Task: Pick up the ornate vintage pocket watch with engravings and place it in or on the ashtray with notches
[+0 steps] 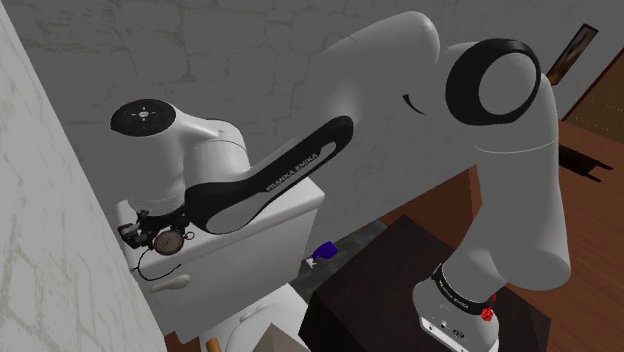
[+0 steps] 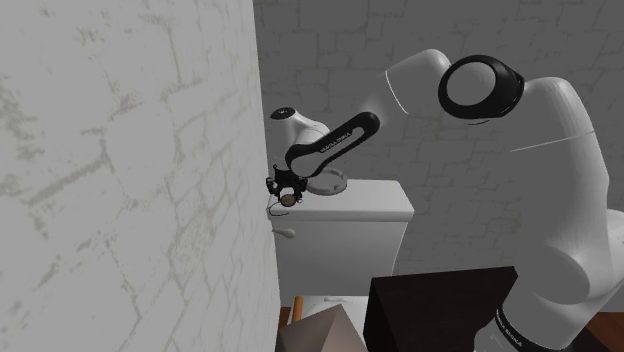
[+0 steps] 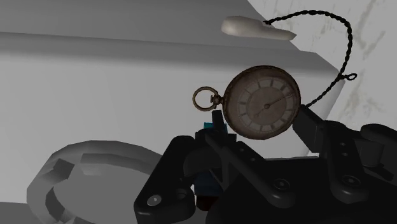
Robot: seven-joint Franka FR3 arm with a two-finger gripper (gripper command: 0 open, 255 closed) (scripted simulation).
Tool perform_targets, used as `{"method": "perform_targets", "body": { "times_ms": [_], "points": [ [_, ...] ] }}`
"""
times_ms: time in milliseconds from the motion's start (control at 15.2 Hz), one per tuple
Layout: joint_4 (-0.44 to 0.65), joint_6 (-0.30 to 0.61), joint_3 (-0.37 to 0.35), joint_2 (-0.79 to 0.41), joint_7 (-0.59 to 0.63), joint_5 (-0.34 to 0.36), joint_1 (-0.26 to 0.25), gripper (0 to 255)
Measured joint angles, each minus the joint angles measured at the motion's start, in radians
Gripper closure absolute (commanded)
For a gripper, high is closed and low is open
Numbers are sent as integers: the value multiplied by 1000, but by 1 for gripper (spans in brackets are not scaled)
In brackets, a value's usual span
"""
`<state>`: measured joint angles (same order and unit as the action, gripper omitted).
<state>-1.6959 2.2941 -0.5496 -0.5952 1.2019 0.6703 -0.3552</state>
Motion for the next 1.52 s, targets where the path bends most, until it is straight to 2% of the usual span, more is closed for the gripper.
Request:
{"method": "perform_targets", "body": {
  "times_ms": [1056,1254,1518],
  "points": [
    [53,-136,-58,103,-82,-95,32,255],
    [54,-128,-54,105,-124,-105,67,255],
    [53,-113,-45,114,-212,-127,138,255]
  ]
}}
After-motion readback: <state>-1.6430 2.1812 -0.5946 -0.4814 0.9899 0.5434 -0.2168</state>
